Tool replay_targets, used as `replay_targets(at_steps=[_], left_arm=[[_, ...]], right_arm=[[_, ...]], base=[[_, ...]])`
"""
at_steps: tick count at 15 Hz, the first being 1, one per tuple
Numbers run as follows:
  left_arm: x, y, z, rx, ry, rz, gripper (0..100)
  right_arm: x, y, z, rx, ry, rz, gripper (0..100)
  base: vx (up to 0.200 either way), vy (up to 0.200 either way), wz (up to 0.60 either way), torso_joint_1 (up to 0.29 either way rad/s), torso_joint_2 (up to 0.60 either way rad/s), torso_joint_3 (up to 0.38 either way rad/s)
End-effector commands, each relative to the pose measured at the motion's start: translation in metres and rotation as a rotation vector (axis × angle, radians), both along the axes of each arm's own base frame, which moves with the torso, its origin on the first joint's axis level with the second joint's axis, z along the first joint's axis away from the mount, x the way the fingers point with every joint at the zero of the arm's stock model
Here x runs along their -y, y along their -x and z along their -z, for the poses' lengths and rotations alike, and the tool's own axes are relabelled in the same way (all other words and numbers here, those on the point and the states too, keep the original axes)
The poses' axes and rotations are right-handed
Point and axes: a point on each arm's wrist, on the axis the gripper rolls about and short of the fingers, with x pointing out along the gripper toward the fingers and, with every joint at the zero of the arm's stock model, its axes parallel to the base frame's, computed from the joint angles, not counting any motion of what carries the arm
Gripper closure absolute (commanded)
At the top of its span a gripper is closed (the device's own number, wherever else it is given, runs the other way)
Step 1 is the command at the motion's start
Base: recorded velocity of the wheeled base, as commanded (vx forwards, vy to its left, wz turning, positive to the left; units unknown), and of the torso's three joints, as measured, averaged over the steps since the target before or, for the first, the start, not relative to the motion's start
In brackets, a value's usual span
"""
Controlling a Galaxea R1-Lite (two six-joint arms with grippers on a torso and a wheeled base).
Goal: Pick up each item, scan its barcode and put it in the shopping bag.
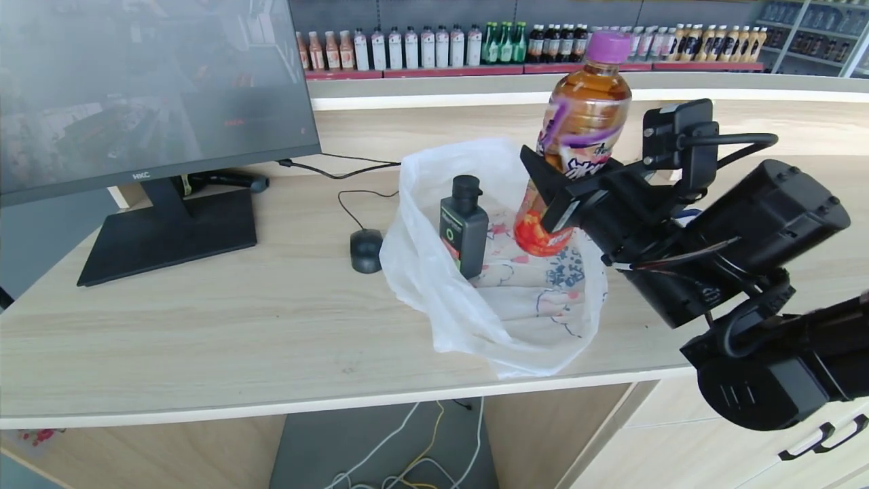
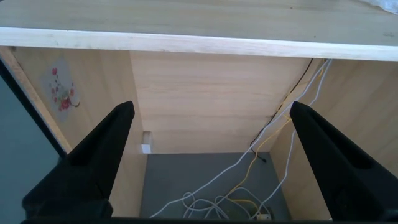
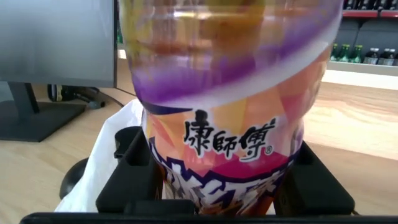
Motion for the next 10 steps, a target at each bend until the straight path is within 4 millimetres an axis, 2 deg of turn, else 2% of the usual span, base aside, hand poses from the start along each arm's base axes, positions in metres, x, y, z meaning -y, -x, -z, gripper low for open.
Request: replay_targets(at_steps=[1, 4, 10], left_arm=[[0.0, 0.0, 0.0, 0.001, 0.0, 0.0, 0], [0.0, 0.0, 0.0, 0.001, 0.0, 0.0, 0], [0.0, 0.0, 0.0, 0.001, 0.0, 0.0, 0]], right_arm=[[-0.002, -0.01, 0.015, -0.037, 0.026, 0.013, 100], [0.007, -0.027, 0.032, -0.078, 0.054, 0.062, 100], [0.012, -0.038, 0.035, -0.077, 0.057, 0.089, 100]], base=[[0.0, 0.0, 0.0, 0.0, 0.0, 0.0], [0.0, 0.0, 0.0, 0.0, 0.0, 0.0], [0.0, 0.0, 0.0, 0.0, 0.0, 0.0]])
